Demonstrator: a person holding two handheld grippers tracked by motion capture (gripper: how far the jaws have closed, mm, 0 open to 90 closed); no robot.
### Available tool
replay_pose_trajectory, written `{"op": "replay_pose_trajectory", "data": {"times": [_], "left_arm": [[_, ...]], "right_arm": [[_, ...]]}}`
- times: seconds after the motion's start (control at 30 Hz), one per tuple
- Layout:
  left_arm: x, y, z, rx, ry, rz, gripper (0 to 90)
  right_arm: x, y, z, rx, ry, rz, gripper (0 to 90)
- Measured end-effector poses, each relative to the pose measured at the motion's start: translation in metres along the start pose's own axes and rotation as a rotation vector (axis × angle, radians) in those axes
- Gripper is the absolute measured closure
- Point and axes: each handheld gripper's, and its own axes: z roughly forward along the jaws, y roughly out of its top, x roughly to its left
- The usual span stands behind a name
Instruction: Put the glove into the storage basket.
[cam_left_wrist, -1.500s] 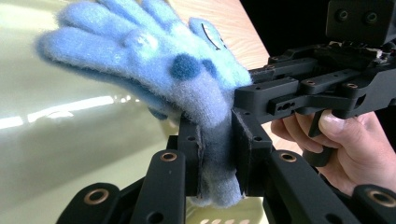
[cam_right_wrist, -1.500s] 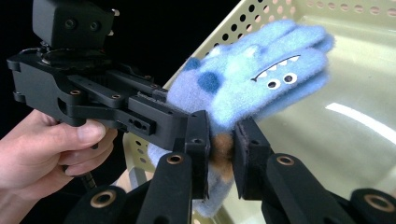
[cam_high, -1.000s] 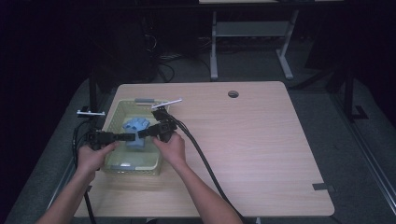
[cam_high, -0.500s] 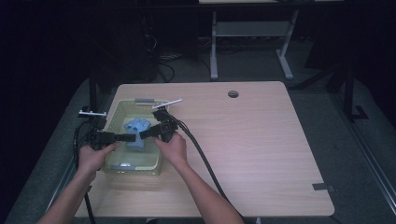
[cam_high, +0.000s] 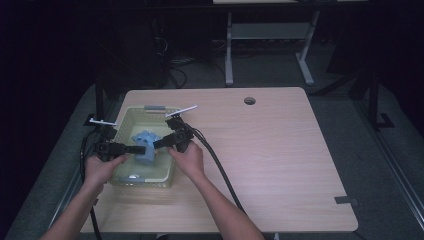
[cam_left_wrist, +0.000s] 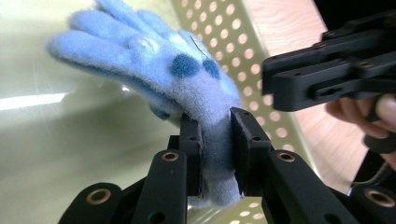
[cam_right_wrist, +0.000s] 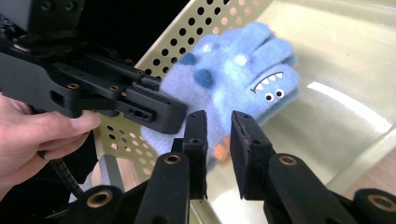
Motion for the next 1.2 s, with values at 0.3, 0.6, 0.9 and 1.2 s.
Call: {"op": "replay_pose_trajectory", "data": {"times": [0.3, 0.6, 0.9, 1.2], "left_arm": [[0.002, 0.002, 0.012, 0.090, 0.087, -0.012, 74.4], [0.006, 0.003, 0.024, 0.180, 0.170, -0.034, 68.9], [0.007, 0.008, 0.018, 0.188, 0.233, -0.047, 57.9], [0.002, 0.013, 0.015, 0.161, 0.276, -0.007, 71.9]], "right_arm": [[0.001, -0.001, -0.002, 0.005, 0.016, 0.002, 75.5], [0.001, -0.001, -0.003, -0.001, 0.027, 0.007, 74.1], [0.002, -0.002, -0.002, 0.005, 0.033, 0.007, 72.7], [0.001, -0.002, -0.007, -0.010, 0.031, 0.000, 72.4]]}}
